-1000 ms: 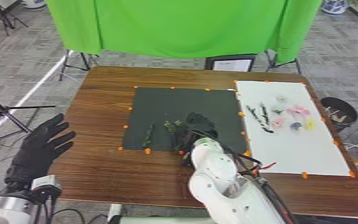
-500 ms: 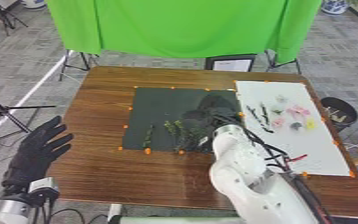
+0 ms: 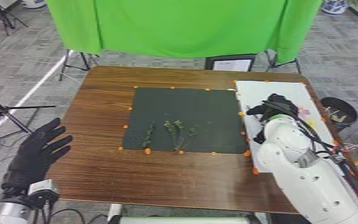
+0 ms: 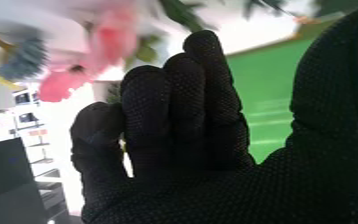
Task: Arrange flowers
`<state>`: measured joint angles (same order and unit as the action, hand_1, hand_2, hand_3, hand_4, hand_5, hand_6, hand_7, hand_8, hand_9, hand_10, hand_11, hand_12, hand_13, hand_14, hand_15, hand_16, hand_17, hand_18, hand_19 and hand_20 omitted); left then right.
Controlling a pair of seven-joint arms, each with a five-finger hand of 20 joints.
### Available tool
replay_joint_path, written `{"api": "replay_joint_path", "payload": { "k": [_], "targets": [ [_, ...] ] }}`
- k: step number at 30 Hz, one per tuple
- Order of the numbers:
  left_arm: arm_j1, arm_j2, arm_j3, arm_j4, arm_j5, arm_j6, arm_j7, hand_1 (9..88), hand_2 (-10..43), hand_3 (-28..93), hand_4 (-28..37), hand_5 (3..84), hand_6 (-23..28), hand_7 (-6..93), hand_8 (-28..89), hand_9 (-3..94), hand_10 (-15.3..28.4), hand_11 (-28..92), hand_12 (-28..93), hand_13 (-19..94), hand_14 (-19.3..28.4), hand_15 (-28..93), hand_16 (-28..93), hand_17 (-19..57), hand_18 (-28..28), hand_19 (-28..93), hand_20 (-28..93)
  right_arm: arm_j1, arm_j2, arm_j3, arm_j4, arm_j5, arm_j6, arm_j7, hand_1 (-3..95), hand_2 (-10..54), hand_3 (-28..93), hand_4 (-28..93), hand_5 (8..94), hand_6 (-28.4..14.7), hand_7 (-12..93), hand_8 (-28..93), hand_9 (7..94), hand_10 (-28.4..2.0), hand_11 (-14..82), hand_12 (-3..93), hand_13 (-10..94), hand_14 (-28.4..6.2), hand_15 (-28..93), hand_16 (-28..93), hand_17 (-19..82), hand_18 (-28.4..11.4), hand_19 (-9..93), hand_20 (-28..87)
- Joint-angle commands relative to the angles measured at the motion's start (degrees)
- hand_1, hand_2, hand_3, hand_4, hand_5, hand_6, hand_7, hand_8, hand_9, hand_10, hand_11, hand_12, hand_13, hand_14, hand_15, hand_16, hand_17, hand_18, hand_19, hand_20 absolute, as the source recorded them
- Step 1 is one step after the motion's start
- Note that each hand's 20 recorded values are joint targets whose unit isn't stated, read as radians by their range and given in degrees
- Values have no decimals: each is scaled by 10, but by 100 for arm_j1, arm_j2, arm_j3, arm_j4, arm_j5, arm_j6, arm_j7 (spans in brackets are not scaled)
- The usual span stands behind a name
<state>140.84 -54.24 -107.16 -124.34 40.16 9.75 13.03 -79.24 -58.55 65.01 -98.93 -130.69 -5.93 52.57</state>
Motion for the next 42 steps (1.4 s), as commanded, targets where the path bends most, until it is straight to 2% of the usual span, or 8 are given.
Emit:
{"api": "replay_joint_path", "payload": {
  "k": [1,7,12,14,16,20,29,42],
  "targets": [
    [62,-27,-15,-20,16,-47,-25,264,-47,686,-270,256,43,254,-129,225,113,216,191,197,160,324,8,-90,227,425,93,71,97,-176,223,-42,-92,-27,242,-95,742,-283,572,-47,393,-122,604,-141,596,475,532,-144,798,355,275,-228,898,565],
    [99,-66,-18,-27,7,-11,3,264,-47,686,-271,256,44,253,-129,225,112,216,191,198,160,326,7,-90,227,426,93,150,148,-393,461,-239,-173,-31,261,-95,762,-283,588,-37,408,-126,625,-133,603,473,548,-134,802,351,275,-226,893,567],
    [67,-64,13,-16,-1,8,-32,265,-46,685,-271,256,44,253,-129,225,113,216,191,198,161,326,6,-90,227,426,93,150,154,-594,696,-387,-21,-200,340,-95,796,-282,628,-18,437,-130,675,-110,610,476,603,-112,799,360,298,-217,895,559],
    [65,-70,24,-17,-6,13,-29,265,-45,686,-271,257,44,253,-129,225,114,216,191,198,161,327,6,-90,227,426,93,69,171,-563,673,-345,47,-393,417,-95,762,-282,670,-7,445,59,724,-92,580,534,647,-101,793,373,321,-216,910,545],
    [81,-84,12,-17,-4,8,-30,266,-42,686,-271,257,44,253,-129,225,114,216,191,199,161,326,6,-90,227,427,93,-10,166,-523,629,-322,142,-552,465,-95,769,-283,730,2,439,119,787,-81,581,521,695,-93,787,376,354,-217,928,543],
    [88,-92,4,-23,-4,22,-36,266,-40,688,-270,257,44,253,-129,225,113,216,191,199,161,327,6,-90,227,426,93,-116,228,-516,492,-302,478,-880,461,-95,807,-282,764,-3,427,129,822,-74,605,474,735,-88,789,379,388,-219,932,573],
    [111,-100,-8,-36,-12,34,-10,265,-39,690,-271,257,44,254,-129,226,113,218,190,200,161,329,5,-89,227,427,93,-198,344,-507,-12,-284,1213,-1172,430,-95,848,-192,772,-33,491,139,858,-67,642,489,769,-84,811,390,424,-223,932,634],
    [19,-75,29,7,-11,-19,-47,264,-37,693,-272,259,44,255,-130,227,114,219,189,201,162,329,3,-89,227,428,92,-519,46,-648,-934,-131,1190,-1309,414,-95,859,-161,767,-38,522,150,868,-63,649,499,786,-80,815,394,442,-225,932,662]
  ]
}}
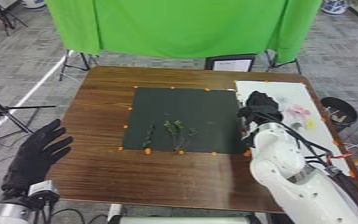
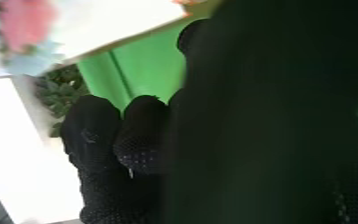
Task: Arrange flowers
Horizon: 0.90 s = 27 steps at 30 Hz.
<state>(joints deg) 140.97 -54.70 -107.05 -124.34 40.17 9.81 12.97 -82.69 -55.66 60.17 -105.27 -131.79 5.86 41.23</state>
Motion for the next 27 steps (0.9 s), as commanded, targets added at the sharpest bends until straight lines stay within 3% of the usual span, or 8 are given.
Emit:
{"api": "replay_joint_path", "payload": {
  "k": [1,12,27],
  "targets": [
    [-20,-26,19,18,-3,-37,-66,264,-37,692,-272,259,45,254,-130,227,114,219,189,200,162,330,3,-90,228,428,92,-196,-287,-180,-320,-44,-48,-184,414,-95,859,-160,767,-38,523,150,868,-63,649,499,786,-80,815,395,442,-225,932,662],
    [-72,-14,51,45,-1,-47,-97,264,-38,693,-272,258,44,253,-128,227,115,218,189,201,162,329,4,-89,227,427,92,-245,-489,-823,67,-618,-331,-523,417,-95,853,-171,759,-34,525,148,866,-63,648,500,781,-81,815,400,440,-224,932,664],
    [-103,-9,81,58,-7,-81,-103,265,-38,692,-271,258,44,255,-130,227,114,217,190,200,161,329,5,-89,227,428,92,-128,-783,-1033,398,-826,-503,-435,407,-95,844,-192,750,-13,523,140,856,-64,635,495,773,-84,810,399,432,-220,932,657]
  ]
}}
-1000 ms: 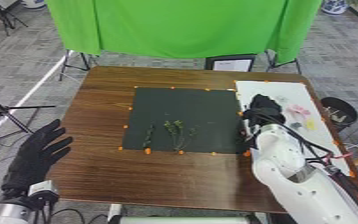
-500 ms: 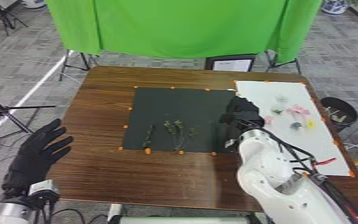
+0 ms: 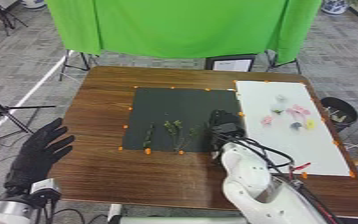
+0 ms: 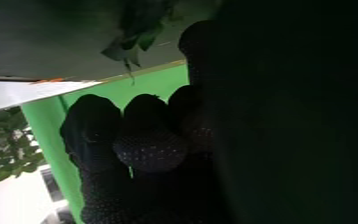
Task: Arrange flowers
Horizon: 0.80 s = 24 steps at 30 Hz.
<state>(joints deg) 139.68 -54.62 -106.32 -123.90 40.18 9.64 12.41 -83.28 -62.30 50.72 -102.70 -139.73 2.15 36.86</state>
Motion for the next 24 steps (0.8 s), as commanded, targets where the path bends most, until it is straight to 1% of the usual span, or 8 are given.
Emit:
{"api": "replay_joint_path", "payload": {
  "k": [1,5,6,9,15,17,21,24],
  "targets": [
    [16,-17,11,18,-4,-62,-63,265,-38,693,-270,258,44,255,-130,226,113,217,190,200,161,329,5,-89,227,428,92,-70,-120,-95,142,-33,-162,28,404,-95,839,-196,750,-13,522,139,855,-64,635,495,772,-84,809,399,432,-221,932,657],
    [11,-13,11,27,-3,-74,-58,265,-38,693,-269,258,44,256,-131,227,114,217,190,200,161,330,5,-90,227,428,92,-98,-97,-42,96,50,-366,66,381,-95,826,-217,733,-10,514,145,841,-69,628,498,758,-86,806,401,420,-219,932,651],
    [45,-31,0,10,-6,-52,-51,265,-38,693,-269,258,43,255,-131,227,114,217,190,200,161,330,5,-90,227,428,92,-110,-103,-14,81,91,-440,58,377,-95,824,-221,731,-10,512,146,838,-69,628,499,757,-86,806,401,418,-219,932,649],
    [30,-18,4,30,-6,-72,-36,265,-38,693,-270,258,43,255,-130,227,114,217,190,200,161,330,5,-90,227,428,92,-127,-93,14,44,162,-419,110,359,-95,820,-234,720,-11,510,149,832,-72,627,501,749,-90,807,402,405,-219,932,643],
    [21,-11,15,24,-6,-80,-59,265,-38,693,-270,258,43,254,-130,227,114,218,191,201,161,329,5,-90,227,428,92,-123,-66,22,48,108,-483,108,333,-95,828,-238,712,-10,502,154,826,-74,626,502,741,-94,807,403,398,-222,932,638],
    [21,-27,9,15,-6,-36,-72,265,-38,693,-269,258,43,255,-130,227,114,217,190,200,161,329,5,-90,227,428,92,-121,-60,30,48,71,-499,72,333,-95,826,-240,708,-9,502,156,823,-75,626,503,739,-94,808,403,396,-222,932,636],
    [13,-29,0,17,-2,-66,-92,265,-38,693,-269,258,43,256,-130,227,113,216,190,200,161,329,5,-90,227,428,92,-140,-52,66,-44,140,-497,64,317,-95,829,-247,706,-9,496,151,821,-74,626,503,737,-95,808,401,395,-222,932,632],
    [35,-31,-6,18,-8,-58,-67,265,-38,693,-270,258,43,256,-131,227,114,217,190,200,161,329,5,-90,227,427,92,-159,-40,105,-183,167,-498,142,312,-95,832,-250,704,-9,494,150,819,-75,626,504,736,-94,808,400,393,-221,932,631]
  ]
}}
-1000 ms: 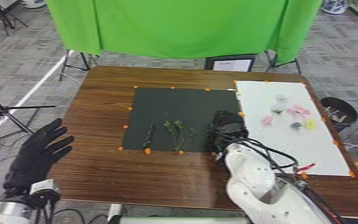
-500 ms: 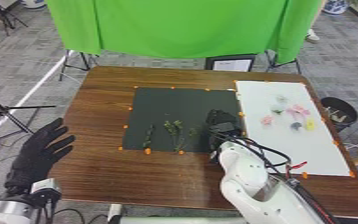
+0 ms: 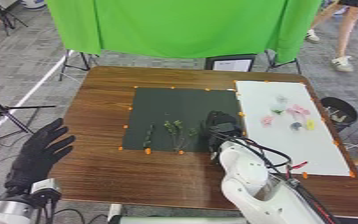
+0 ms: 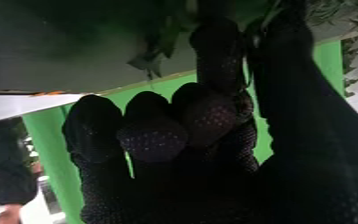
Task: Arrange flowers
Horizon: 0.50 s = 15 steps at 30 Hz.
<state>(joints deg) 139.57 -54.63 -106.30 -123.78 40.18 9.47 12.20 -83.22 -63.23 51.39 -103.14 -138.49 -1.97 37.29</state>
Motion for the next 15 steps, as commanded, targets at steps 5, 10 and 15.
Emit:
{"api": "replay_joint_path", "payload": {
  "k": [5,10,15],
  "targets": [
    [98,-51,-36,-21,-9,-40,-27,266,-38,692,-270,258,44,256,-131,226,114,218,190,200,162,328,4,-90,227,428,92,-120,143,156,-383,98,-72,143,262,-95,839,-250,705,-7,501,54,819,-76,626,502,736,-95,808,397,391,-223,932,627],
    [87,-54,-36,-19,-2,-37,-34,266,-37,693,-269,258,44,255,-130,226,114,217,190,200,162,329,5,-90,227,428,92,-96,255,362,-685,354,54,225,240,-95,839,-241,710,-8,532,-108,818,-77,625,504,735,-96,808,399,392,-223,932,629],
    [106,-67,-45,-34,-4,-35,-22,266,-37,692,-270,258,44,255,-131,227,114,217,190,201,162,329,5,-90,227,427,92,-119,550,746,-860,292,389,268,225,-95,831,-234,684,-18,525,-133,790,-90,613,502,704,-104,801,397,364,-221,931,607]
  ]
}}
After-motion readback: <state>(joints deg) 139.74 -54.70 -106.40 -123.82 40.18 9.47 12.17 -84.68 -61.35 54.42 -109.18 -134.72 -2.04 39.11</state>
